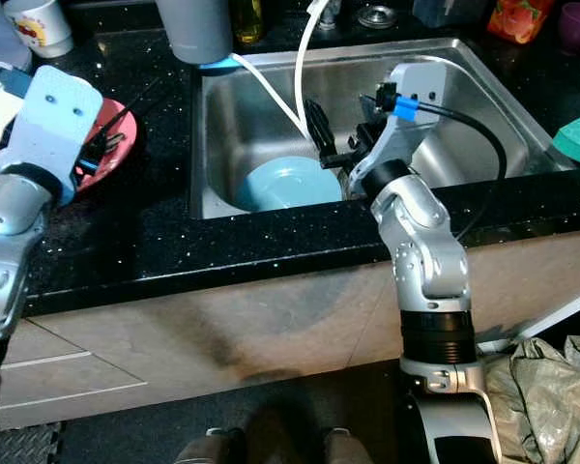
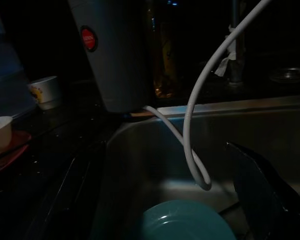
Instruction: Kitchen organization
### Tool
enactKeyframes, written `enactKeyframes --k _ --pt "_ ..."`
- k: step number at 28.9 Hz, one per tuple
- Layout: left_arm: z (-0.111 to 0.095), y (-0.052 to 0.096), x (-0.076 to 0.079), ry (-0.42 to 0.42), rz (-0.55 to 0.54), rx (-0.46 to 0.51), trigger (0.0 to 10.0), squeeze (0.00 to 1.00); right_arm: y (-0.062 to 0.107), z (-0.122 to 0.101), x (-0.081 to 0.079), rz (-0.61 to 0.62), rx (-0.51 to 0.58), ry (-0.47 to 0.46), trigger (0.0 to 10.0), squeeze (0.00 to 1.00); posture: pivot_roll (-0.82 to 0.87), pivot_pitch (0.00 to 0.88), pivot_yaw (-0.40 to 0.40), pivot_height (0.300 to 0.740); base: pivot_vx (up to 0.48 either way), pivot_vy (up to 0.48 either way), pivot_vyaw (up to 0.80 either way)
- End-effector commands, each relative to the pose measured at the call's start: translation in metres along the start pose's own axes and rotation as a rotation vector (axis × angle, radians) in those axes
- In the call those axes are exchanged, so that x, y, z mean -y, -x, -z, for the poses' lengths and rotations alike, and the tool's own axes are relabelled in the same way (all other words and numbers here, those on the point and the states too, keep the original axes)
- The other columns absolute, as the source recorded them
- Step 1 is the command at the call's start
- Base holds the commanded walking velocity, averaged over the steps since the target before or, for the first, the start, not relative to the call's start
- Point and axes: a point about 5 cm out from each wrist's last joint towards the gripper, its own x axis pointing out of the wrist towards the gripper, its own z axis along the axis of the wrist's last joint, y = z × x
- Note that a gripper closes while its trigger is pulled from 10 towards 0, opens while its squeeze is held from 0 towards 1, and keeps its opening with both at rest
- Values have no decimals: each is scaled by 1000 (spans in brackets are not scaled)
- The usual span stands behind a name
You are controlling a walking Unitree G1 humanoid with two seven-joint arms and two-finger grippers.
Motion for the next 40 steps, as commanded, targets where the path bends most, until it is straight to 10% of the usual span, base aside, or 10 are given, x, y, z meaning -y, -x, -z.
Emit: enactKeyframes --k 1,24,40 --pt "2 -2 3 -59 19 6 10000 0 0 -1 -1 -8 -3 -15 10000 0 26 198 -2 740 0 0 0" --pt "17 -21 4 -280 49 -12 10000 0 2 0 2 4 -23 -32 10000 0 21 206 2 740 0 0 0" --pt "23 -22 1 -351 71 -20 10000 0 16 13 -40 -388 -163 53 10000 0 18 192 3 740 0 0 0"
